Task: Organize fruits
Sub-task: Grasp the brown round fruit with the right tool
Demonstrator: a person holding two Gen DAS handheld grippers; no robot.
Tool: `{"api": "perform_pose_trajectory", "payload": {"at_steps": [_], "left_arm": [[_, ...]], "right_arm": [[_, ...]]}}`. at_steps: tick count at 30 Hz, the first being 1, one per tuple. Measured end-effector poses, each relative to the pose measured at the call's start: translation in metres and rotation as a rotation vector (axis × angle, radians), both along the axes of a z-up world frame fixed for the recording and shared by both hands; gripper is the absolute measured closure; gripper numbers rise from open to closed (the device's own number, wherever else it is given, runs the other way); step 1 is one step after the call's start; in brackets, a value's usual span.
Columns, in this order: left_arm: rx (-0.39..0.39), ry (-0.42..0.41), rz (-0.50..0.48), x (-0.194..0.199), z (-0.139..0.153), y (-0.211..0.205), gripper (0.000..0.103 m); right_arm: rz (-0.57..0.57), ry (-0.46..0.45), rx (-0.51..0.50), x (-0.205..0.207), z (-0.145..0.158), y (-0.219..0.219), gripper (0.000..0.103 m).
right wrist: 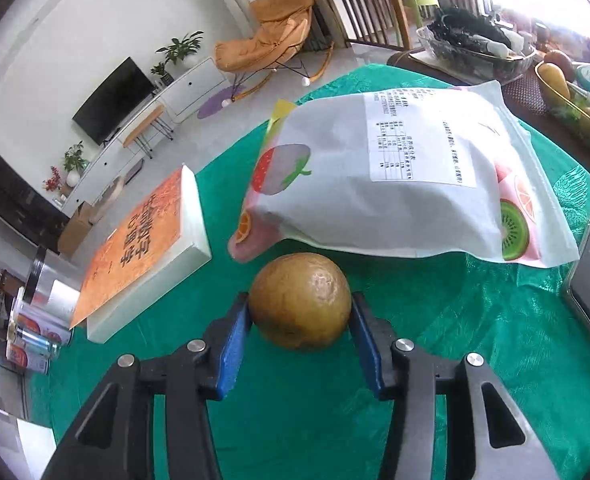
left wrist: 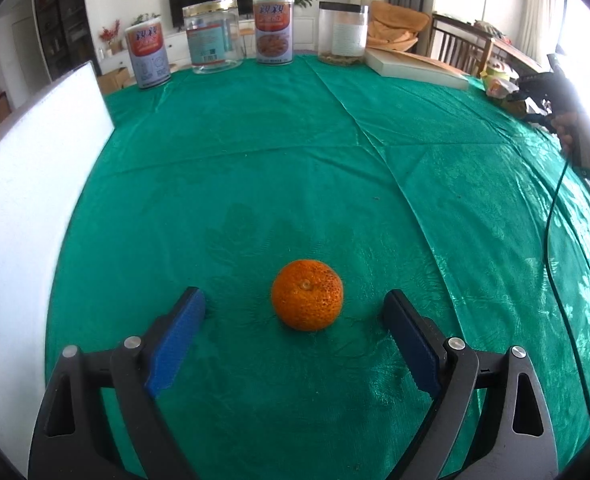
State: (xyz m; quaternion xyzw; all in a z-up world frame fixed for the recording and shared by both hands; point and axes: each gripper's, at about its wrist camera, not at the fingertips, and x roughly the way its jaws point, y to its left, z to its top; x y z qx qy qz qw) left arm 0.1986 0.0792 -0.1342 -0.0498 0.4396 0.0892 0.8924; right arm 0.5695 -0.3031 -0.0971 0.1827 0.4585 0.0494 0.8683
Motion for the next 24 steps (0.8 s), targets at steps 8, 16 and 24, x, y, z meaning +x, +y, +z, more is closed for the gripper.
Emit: {"api": "perform_pose_trajectory", "payload": {"at_steps": [8, 16, 24], "left_arm": [[0.0, 0.0, -0.001, 0.0, 0.0, 0.0, 0.011], [0.0, 0.0, -0.001, 0.0, 0.0, 0.0, 0.011], [0.0, 0.001, -0.001, 0.0, 0.0, 0.0, 0.011]], "right_arm": [[0.433, 0.08, 0.06, -0.185, 0.003, 0.107, 0.054], [0.549, -0.028, -0.093, -0.331, -0.027, 0.18, 0.054], [0.507, -0.038, -0.149, -0.37, -0.025, 0.167, 0.054]]}}
